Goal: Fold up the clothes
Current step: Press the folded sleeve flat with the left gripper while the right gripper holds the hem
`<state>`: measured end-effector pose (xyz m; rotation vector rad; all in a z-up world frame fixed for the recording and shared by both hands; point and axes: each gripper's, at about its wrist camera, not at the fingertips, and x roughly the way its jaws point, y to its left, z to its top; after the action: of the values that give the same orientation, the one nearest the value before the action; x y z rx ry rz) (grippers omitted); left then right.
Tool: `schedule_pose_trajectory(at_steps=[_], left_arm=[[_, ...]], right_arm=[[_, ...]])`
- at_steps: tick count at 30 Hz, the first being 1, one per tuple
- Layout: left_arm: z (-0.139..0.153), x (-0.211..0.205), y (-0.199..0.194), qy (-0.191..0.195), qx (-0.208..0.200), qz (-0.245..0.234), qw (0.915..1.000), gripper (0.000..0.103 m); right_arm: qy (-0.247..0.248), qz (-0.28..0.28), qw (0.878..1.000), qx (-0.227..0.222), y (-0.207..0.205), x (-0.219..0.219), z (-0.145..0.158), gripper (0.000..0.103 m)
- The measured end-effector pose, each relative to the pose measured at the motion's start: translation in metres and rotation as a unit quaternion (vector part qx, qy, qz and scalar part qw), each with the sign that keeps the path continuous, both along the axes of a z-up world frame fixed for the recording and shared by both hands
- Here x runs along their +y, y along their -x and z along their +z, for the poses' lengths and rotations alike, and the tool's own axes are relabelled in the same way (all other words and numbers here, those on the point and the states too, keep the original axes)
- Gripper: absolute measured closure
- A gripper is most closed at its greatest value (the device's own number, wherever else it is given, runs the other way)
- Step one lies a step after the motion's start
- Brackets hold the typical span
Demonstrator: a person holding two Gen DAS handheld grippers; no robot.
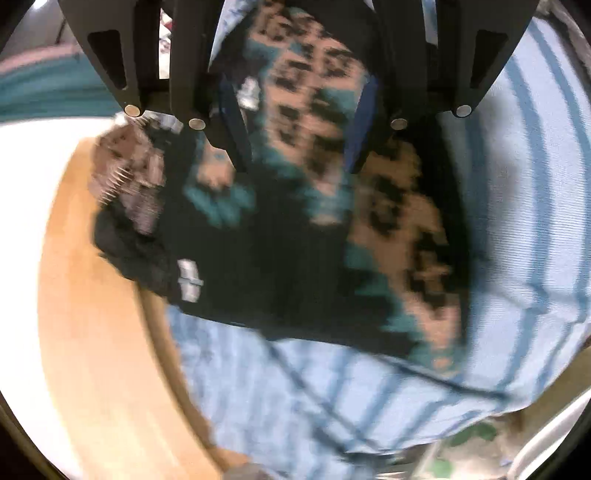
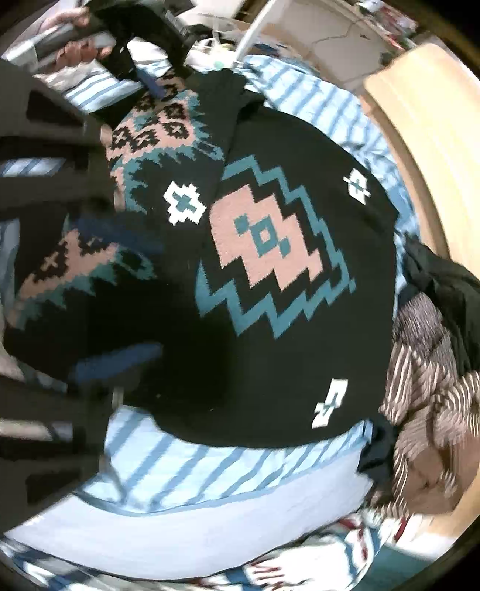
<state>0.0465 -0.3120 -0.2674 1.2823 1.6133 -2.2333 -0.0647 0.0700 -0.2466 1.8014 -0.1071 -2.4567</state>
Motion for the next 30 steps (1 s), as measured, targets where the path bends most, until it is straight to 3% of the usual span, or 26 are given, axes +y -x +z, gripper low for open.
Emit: schedule_pose_trajectory(at_steps=[3,4,7,10,11,13,16,18,21,24,25,29,30], left_arm=[[0.020,0.045,0.012,0.044,0.037,-0.108,0.9925,0.084],[0.021,0.065,0.013,0.058,0.038,-0.146,0.9868,0.088],[0.007,0.135,0.015,0.054,0.024,-0.255,0.9651,0.091],[-0.013,0.199,0.019,0.054,-0.003,-0.355,0.9332,0.091],[-0.021,0.220,0.020,0.068,-0.018,-0.387,0.9196,0.091],[-0.035,0.244,0.015,0.075,-0.037,-0.418,0.9047,0.091],[-0.047,0.263,0.004,0.064,-0.054,-0.428,0.8997,0.091],[-0.051,0.271,0.003,0.061,-0.064,-0.444,0.8918,0.091],[-0.054,0.281,-0.001,0.064,-0.069,-0.471,0.8770,0.091],[-0.061,0.274,-0.006,0.034,-0.078,-0.473,0.8769,0.091],[-0.063,0.269,-0.006,0.020,-0.082,-0.469,0.8792,0.091],[-0.052,0.243,0.000,-0.024,-0.070,-0.448,0.8911,0.091],[-0.045,0.228,0.003,-0.025,-0.059,-0.431,0.9001,0.091]], right_arm=[[-0.017,0.026,0.998,-0.048,0.014,0.010,-0.018,0.067],[-0.029,0.026,0.997,-0.062,0.017,0.015,-0.024,0.068],[-0.025,-0.026,0.996,-0.077,0.023,0.050,-0.028,0.068],[-0.012,-0.083,0.994,-0.075,0.021,0.087,-0.020,0.066],[-0.021,-0.086,0.993,-0.074,0.019,0.093,-0.018,0.066],[-0.033,-0.078,0.994,-0.069,0.015,0.096,-0.015,0.066],[-0.005,-0.056,0.996,-0.075,0.014,0.089,-0.022,0.065],[0.011,-0.035,0.996,-0.085,0.017,0.077,-0.032,0.066],[-0.015,-0.002,0.993,-0.114,0.024,0.060,-0.056,0.067],[-0.053,-0.014,0.986,-0.157,0.029,0.066,-0.083,0.061],[-0.044,-0.030,0.985,-0.165,0.029,0.074,-0.087,0.050],[0.013,-0.047,0.990,-0.135,0.014,0.079,-0.058,0.058],[0.020,-0.040,0.992,-0.122,0.008,0.076,-0.048,0.058]])
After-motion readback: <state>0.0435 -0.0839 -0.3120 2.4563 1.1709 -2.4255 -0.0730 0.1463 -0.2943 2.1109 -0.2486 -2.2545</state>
